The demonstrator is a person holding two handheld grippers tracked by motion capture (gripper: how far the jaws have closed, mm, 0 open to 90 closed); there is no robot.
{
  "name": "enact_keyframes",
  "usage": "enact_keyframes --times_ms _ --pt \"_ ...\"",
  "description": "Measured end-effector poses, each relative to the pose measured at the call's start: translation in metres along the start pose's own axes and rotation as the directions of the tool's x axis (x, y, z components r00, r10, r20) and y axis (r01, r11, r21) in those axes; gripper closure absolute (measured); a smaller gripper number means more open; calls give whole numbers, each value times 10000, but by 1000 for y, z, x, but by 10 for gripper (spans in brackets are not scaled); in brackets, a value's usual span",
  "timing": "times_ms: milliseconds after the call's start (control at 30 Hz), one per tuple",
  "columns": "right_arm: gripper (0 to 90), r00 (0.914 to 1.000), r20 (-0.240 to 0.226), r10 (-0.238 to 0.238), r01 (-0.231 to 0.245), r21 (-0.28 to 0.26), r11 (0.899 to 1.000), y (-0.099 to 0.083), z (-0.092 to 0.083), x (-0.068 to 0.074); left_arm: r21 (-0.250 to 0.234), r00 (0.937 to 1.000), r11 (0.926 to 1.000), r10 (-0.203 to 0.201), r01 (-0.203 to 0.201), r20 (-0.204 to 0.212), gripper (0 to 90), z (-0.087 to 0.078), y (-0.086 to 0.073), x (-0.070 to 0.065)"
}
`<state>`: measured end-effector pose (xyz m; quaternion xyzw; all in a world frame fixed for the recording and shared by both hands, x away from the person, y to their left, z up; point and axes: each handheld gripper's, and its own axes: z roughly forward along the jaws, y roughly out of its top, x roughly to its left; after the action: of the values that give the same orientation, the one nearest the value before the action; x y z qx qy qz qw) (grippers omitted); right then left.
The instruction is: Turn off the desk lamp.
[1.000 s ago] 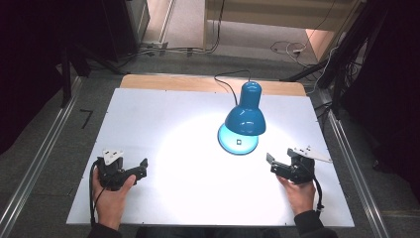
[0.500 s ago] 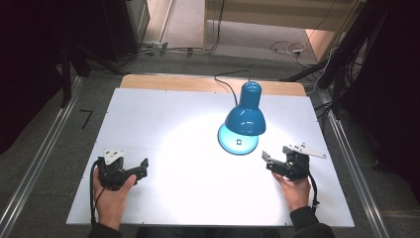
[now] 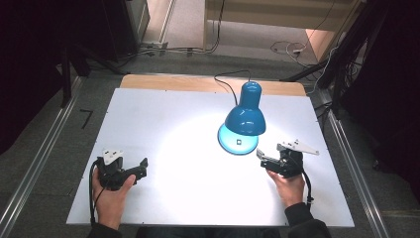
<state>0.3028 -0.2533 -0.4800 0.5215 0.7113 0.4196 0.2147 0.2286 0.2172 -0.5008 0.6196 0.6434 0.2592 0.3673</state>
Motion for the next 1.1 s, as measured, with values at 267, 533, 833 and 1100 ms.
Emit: enact_keyframes --times_ms 267,533,833,1100 --pt "157 9997 23 -229 229 -118 9997 1 11 9 -11 10000 10000 -20 20 15 54 0 0 0" --pt "179 9999 34 116 -116 -30 9999 0 19 11 1 10000 10000 -6 6 11 55 0 0 0" --pt "208 10000 45 21 -21 -104 9999 1 26 17 48 10000 10000 -4 3 44 55 0 0 0" --pt "243 9999 -15 -113 113 -160 9998 -1 29 19 -5 10000 10000 -14 14 61 55 0 0 0"
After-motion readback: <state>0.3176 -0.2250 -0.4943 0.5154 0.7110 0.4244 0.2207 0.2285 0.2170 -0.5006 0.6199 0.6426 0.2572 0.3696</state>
